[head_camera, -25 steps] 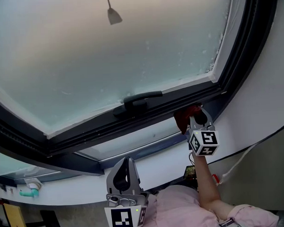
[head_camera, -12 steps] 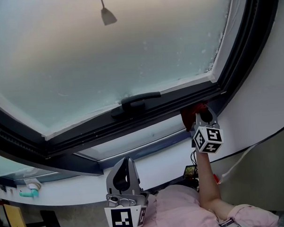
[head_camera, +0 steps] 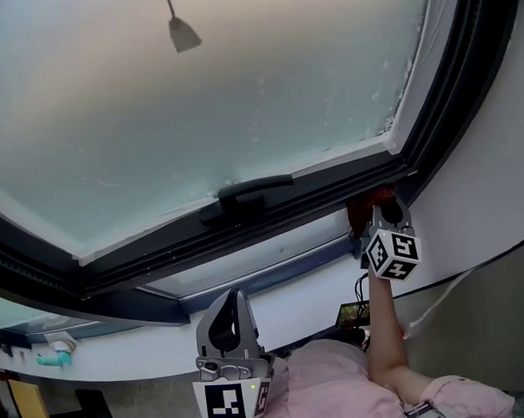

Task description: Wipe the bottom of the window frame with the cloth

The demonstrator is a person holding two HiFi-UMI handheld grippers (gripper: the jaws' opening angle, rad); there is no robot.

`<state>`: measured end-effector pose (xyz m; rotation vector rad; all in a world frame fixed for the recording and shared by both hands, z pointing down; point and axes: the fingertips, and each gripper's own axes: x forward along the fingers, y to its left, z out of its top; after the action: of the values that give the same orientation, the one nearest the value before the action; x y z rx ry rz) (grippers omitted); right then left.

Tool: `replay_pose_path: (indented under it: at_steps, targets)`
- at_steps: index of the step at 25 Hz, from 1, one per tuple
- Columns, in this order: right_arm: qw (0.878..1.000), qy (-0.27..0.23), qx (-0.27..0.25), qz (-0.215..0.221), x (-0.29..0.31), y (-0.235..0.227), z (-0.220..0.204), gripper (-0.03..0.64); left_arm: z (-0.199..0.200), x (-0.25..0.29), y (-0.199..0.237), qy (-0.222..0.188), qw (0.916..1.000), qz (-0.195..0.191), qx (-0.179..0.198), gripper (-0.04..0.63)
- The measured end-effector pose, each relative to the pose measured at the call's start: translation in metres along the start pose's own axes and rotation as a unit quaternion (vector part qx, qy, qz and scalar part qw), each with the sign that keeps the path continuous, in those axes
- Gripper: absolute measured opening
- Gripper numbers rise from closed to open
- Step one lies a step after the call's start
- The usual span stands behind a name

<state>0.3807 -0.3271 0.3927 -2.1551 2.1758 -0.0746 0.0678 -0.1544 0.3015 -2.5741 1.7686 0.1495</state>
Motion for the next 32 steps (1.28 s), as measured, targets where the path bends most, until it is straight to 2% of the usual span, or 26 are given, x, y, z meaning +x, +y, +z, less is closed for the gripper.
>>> replay_pose_path:
  at_steps: [6,11,20,32]
  targets:
    - [1.0,-0.004,-0.004,0.008,0.001,-0.001,0.0,0.055,-0.001,0.009,-0.004,0.0,1.0,-0.007,0.002,-0.003]
    - [1.0,0.004,0.004,-0.017,0.005,-0.021,0.001,0.054,-0.002,0.011,-0.007,0.001,1.0,-0.008,0.002,-0.003]
    - [1.0,-0.001,0.009,-0.021,0.006,-0.031,0.002,0.054,-0.002,0.014,-0.009,0.001,1.0,-0.004,0.005,-0.003]
    - [0.998,0.005,0.03,-0.057,0.013,-0.066,0.004,0.054,-0.002,0.02,-0.014,0.003,0.9999,0.005,0.01,-0.003]
